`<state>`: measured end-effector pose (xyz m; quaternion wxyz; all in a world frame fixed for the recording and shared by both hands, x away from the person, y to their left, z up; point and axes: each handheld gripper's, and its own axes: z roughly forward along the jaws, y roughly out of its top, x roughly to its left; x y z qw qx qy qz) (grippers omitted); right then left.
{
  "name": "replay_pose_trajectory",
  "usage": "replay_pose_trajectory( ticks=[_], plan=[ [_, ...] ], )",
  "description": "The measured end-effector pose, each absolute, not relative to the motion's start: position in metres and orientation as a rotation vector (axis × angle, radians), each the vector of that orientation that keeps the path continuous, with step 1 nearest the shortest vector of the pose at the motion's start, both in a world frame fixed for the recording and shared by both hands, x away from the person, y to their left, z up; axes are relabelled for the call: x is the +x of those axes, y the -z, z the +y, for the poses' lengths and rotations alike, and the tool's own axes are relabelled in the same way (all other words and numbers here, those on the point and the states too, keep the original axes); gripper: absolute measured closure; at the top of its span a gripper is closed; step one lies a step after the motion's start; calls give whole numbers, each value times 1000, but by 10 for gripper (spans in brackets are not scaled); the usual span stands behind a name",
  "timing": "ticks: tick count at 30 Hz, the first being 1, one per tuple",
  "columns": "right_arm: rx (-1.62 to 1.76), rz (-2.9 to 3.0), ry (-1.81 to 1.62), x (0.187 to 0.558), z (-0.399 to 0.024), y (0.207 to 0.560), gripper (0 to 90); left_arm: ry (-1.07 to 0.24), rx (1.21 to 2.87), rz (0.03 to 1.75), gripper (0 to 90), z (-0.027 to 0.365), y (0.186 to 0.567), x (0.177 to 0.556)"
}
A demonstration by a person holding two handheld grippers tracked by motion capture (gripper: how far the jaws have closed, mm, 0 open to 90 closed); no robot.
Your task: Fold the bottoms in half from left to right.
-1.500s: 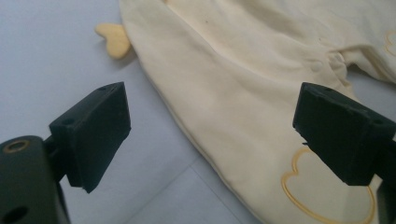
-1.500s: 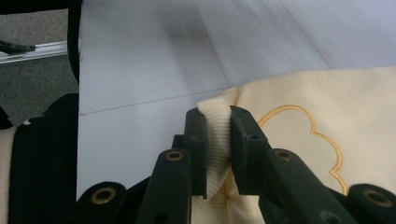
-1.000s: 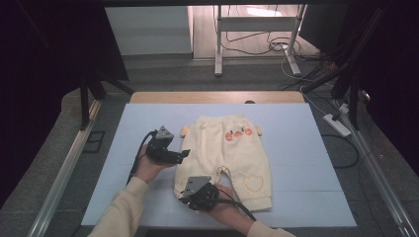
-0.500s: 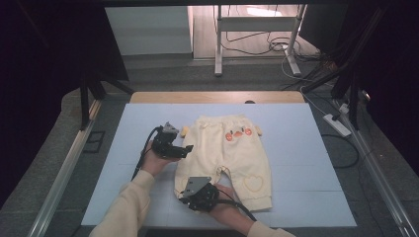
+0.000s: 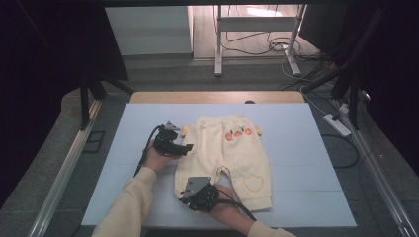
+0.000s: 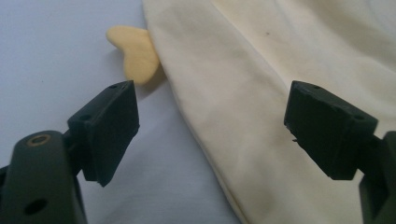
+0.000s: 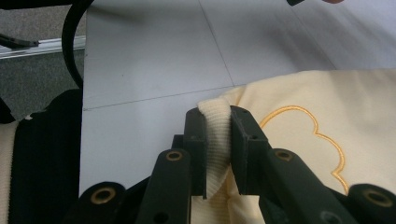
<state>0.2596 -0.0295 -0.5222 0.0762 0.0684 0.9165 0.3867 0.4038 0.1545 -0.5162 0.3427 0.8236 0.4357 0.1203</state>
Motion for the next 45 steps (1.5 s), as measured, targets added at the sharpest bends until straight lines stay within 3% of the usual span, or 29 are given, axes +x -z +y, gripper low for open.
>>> replay_pose_trajectory(
  ticks=[11, 27, 33, 45],
  plan=[
    [204, 2744, -1164, 259, -29, 523, 775, -288, 2173, 1135, 245, 149, 524, 408],
    [206, 2744, -1167, 259, -29, 524, 774, -213, 2208, 1124, 587, 145, 531, 409],
    [202, 2743, -1163, 259, -29, 524, 774, -210, 2212, 1098, 793, 142, 531, 408],
    [204, 2730, -1183, 259, -31, 521, 775, -204, 2188, 1086, 836, 146, 525, 406]
  ],
)
